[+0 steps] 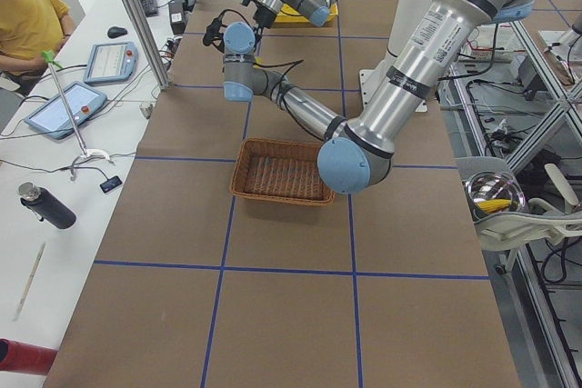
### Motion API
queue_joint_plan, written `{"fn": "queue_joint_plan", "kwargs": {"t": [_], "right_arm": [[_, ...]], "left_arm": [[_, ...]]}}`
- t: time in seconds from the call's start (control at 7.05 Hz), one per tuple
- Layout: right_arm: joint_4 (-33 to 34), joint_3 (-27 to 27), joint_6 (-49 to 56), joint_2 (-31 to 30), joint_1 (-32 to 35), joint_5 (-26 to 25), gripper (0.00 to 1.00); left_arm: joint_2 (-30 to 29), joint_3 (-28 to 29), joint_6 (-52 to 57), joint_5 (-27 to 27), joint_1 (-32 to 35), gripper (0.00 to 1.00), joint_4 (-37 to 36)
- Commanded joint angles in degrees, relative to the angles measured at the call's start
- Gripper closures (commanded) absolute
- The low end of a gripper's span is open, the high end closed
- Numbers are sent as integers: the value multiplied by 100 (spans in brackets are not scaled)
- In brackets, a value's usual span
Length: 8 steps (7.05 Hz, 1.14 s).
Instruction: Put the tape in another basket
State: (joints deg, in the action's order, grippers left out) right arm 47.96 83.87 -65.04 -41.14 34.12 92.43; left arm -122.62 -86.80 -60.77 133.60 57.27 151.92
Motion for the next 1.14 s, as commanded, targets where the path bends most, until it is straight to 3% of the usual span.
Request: {"fn": "queue_joint_plan", "kwargs": {"t": [0.0,0.28,0.43,0.57,0.71,0.99], "right_arm": [[-164,24,0,-8,-64,-41,100],[-172,24,0,-8,-64,-41,100],[-173,24,9,-8,-64,-41,100],[-173,33,0,-8,-64,-41,78],[-181,42,9,-25,-55,-41,1],[-181,452,-17,-357,-81,2,0]], "left_arm": [[-7,5,4,0,-67,2,4],[-7,14,-5,0,-154,2,13],[-7,5,-5,0,-207,23,13],[-7,5,4,0,-234,99,13],[-7,-12,4,0,-243,100,13],[1,5,4,-9,-234,100,13]]}}
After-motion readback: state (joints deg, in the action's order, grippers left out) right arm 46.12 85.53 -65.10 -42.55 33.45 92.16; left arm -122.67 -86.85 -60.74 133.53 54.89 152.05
